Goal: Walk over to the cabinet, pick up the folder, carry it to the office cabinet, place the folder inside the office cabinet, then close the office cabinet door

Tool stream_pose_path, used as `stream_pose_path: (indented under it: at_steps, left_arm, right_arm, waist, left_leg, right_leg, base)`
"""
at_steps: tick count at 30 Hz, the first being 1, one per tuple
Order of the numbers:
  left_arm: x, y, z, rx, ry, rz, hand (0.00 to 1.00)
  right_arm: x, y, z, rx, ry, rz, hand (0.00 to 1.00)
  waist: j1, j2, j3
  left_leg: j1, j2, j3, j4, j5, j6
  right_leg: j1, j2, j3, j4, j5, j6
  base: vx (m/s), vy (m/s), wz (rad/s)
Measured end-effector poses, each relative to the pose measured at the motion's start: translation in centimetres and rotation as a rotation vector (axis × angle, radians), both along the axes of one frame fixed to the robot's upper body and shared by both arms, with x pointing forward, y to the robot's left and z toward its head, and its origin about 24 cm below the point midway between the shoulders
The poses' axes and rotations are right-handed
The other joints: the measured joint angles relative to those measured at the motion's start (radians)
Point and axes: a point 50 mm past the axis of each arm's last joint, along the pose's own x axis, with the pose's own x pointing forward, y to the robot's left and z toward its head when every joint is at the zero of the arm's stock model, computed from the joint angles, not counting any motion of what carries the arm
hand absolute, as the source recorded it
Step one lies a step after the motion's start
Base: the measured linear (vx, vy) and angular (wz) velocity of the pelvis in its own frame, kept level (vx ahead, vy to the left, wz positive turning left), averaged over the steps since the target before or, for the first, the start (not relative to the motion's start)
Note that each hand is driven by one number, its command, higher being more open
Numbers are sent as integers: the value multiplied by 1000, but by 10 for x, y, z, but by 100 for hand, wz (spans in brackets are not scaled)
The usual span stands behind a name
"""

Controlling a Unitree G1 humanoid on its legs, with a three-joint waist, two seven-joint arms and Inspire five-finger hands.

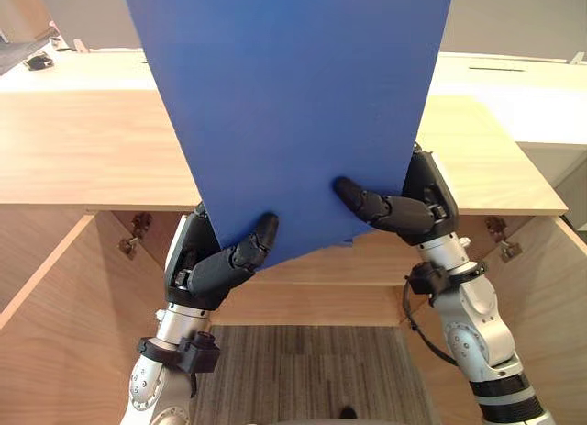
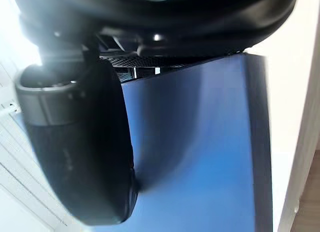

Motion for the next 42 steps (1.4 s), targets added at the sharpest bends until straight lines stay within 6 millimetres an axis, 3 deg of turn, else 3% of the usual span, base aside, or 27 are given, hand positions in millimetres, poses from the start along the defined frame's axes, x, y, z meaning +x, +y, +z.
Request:
stream_pose_path:
  at_steps: [5,11,14,19,23,26,28,30,35,37,40,41,42]
  left_arm:
    - [0,20,1,62,-4,222,100]
    - [-11,67,-29,47,148,604,100]
    - [-22,79,-45,51,240,715,100]
    - [-31,79,-69,88,355,734,100]
    - [-37,77,-105,149,520,713,100]
    - [-49,75,-148,179,729,702,100]
    - [-67,69,-187,194,950,688,100]
    - [-83,63,-212,216,1104,658,100]
    - [-120,51,-245,255,1347,576,100]
    - [-127,51,-252,296,1401,540,100]
    - [-124,54,-256,322,1422,520,100]
    - [-115,52,-255,333,1402,502,100]
    - [-110,53,-255,337,1387,496,100]
  right_arm:
    - [0,7,-1,36,-9,-19,0]
    - [1,-13,6,101,-42,-165,0]
    - [0,-26,8,139,-51,-243,0]
    - [-1,-34,10,151,-58,-288,0]
    - [-2,-33,13,153,-70,-288,0]
    - [-5,-27,19,156,-103,-260,0]
    - [-8,-11,23,155,-131,-188,0]
    - [-9,5,22,144,-131,-112,0]
    - [-15,52,-2,-27,-59,115,0]
    - [-16,69,-29,-175,18,183,0]
    - [-19,83,-69,-392,123,235,0]
    - [-17,83,-88,-500,174,247,0]
    - [-15,84,-92,-534,187,249,0]
  waist:
    - [15,1,-1]
    - [20,2,-4]
    - [26,2,-6]
    - [33,2,-16]
    - [35,5,-28]
    - [32,6,-29]
    - [28,5,-29]
    - [27,4,-30]
    - [34,0,-33]
    - [41,-2,-34]
    - [48,1,-25]
    - [51,6,7]
    - [52,8,27]
  left_leg:
    - [-8,-1,-24,0,4,4]
    - [-14,-3,-63,0,6,7]
    - [-16,-5,-72,-1,7,7]
    - [-22,-6,-86,-2,7,7]
    - [-25,-6,-89,-2,7,7]
    - [-27,-6,-88,-1,7,7]
    - [-29,-5,-85,0,7,7]
    - [-29,-5,-81,0,6,7]
    - [-45,-5,-71,5,7,7]
    - [-56,-6,-70,10,7,7]
    - [-99,-9,-69,34,8,6]
    - [-127,-5,-69,57,8,6]
    - [-141,-2,-69,70,7,6]
  right_leg:
    - [2,-2,-16,3,0,0]
    - [14,-10,-37,6,0,0]
    - [16,-13,-39,8,0,0]
    - [16,-14,-46,8,0,0]
    - [16,-14,-51,8,0,0]
    - [14,-14,-51,7,-1,0]
    - [11,-14,-48,7,-1,0]
    - [8,-13,-44,7,-1,0]
    - [-11,-13,-34,6,-1,0]
    - [-21,-13,-33,7,-1,0]
    - [-59,-16,-30,20,-1,0]
    - [-91,-17,-27,49,-4,-4]
    - [-108,-16,-26,65,-5,-7]
  base:
    - [-34,-30,14]
    - [-25,-21,18]
    - [-12,-7,12]
    - [-16,-23,8]
    - [-31,-30,3]
    - [-47,-30,-2]
    - [-50,-36,-5]
    - [-50,-36,-6]
    - [-42,-29,-6]
    - [-52,-29,-2]
    - [-76,-23,-2]
    - [-111,-24,-3]
    - [-183,-29,-4]
